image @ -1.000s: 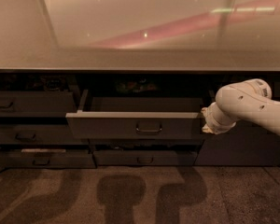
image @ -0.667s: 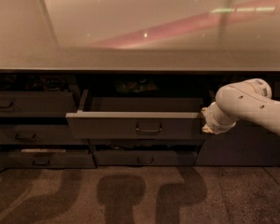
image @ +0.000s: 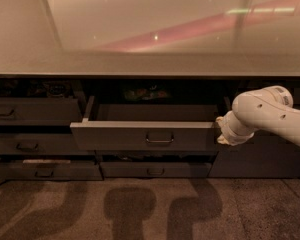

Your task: Open top drawer

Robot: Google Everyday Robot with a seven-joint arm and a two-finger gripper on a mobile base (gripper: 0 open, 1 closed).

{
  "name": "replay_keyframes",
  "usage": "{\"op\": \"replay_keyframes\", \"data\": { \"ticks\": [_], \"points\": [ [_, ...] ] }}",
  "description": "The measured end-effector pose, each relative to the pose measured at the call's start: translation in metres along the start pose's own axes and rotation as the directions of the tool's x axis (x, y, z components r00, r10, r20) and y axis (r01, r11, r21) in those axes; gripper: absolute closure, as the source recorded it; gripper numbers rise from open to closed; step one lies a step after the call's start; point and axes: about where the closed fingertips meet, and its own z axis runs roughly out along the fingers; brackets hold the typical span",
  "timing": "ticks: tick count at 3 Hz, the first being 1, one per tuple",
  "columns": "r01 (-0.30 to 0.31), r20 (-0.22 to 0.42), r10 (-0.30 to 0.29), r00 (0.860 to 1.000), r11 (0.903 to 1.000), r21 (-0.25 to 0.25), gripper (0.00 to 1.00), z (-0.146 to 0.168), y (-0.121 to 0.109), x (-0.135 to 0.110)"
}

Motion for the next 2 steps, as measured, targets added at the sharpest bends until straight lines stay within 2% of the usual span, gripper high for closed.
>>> {"op": "replay_keyframes", "data": {
  "ticks": [1, 2],
  "points": [
    [0.0, 0.0, 0.0, 1.0, 1.0, 0.0, 0.81, 0.0, 0.0, 0.0],
    [0.0, 0.0, 0.0, 1.0, 1.0, 0.0, 0.58, -0.0001, -0.0001, -0.0001]
  ]
}}
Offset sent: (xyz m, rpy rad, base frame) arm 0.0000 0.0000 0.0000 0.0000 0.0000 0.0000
